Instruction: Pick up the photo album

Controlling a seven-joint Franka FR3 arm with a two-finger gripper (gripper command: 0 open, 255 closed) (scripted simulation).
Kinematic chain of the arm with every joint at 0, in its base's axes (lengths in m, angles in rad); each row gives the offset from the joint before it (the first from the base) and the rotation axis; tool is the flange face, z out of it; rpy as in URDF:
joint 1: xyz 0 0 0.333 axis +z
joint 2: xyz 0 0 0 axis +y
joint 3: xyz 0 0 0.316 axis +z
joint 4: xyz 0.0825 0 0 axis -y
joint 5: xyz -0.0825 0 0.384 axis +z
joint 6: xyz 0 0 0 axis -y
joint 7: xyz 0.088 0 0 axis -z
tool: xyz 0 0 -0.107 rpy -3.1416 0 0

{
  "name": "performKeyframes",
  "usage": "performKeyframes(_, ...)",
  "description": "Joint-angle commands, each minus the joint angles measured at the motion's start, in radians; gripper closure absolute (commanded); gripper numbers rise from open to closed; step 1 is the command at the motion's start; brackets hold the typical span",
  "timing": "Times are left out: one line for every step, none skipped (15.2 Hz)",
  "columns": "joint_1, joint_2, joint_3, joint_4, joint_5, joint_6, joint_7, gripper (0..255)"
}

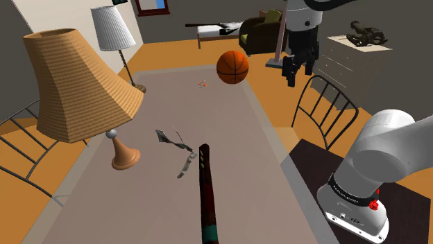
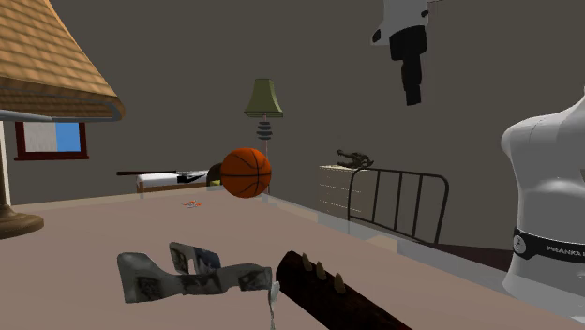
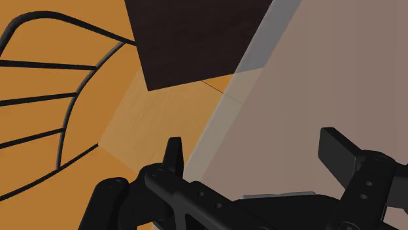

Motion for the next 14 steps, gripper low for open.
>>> performKeyframes(0.000, 0.000, 0.000, 0.000, 0.000, 0.000, 0.000, 0)
performKeyframes(0.004, 0.023, 0.013, -0.002, 0.014, 0.021, 0.021, 0)
performKeyframes(0.008, 0.047, 0.027, -0.003, 0.028, 0.043, 0.042, 0)
performKeyframes(0.012, 0.072, 0.040, -0.002, 0.041, 0.064, 0.062, 0)
performKeyframes(0.016, 0.098, 0.053, 0.000, 0.053, 0.086, 0.082, 0)
performKeyframes(0.020, 0.126, 0.066, 0.003, 0.065, 0.107, 0.102, 0)
performKeyframes(0.024, 0.154, 0.079, 0.007, 0.076, 0.128, 0.121, 0)
performKeyframes(0.027, 0.183, 0.091, 0.013, 0.086, 0.149, 0.140, 0)
performKeyframes(0.031, 0.213, 0.103, 0.020, 0.095, 0.169, 0.159, 0)
performKeyframes(0.035, 0.244, 0.115, 0.029, 0.104, 0.190, 0.178, 0)
performKeyframes(0.038, 0.275, 0.127, 0.038, 0.112, 0.209, 0.197, 0)
performKeyframes(0.041, 0.307, 0.138, 0.050, 0.119, 0.229, 0.215, 0)
performKeyframes(0.044, 0.340, 0.150, 0.062, 0.125, 0.247, 0.233, 0)
performKeyframes(0.047, 0.374, 0.161, 0.075, 0.131, 0.266, 0.251, 0)
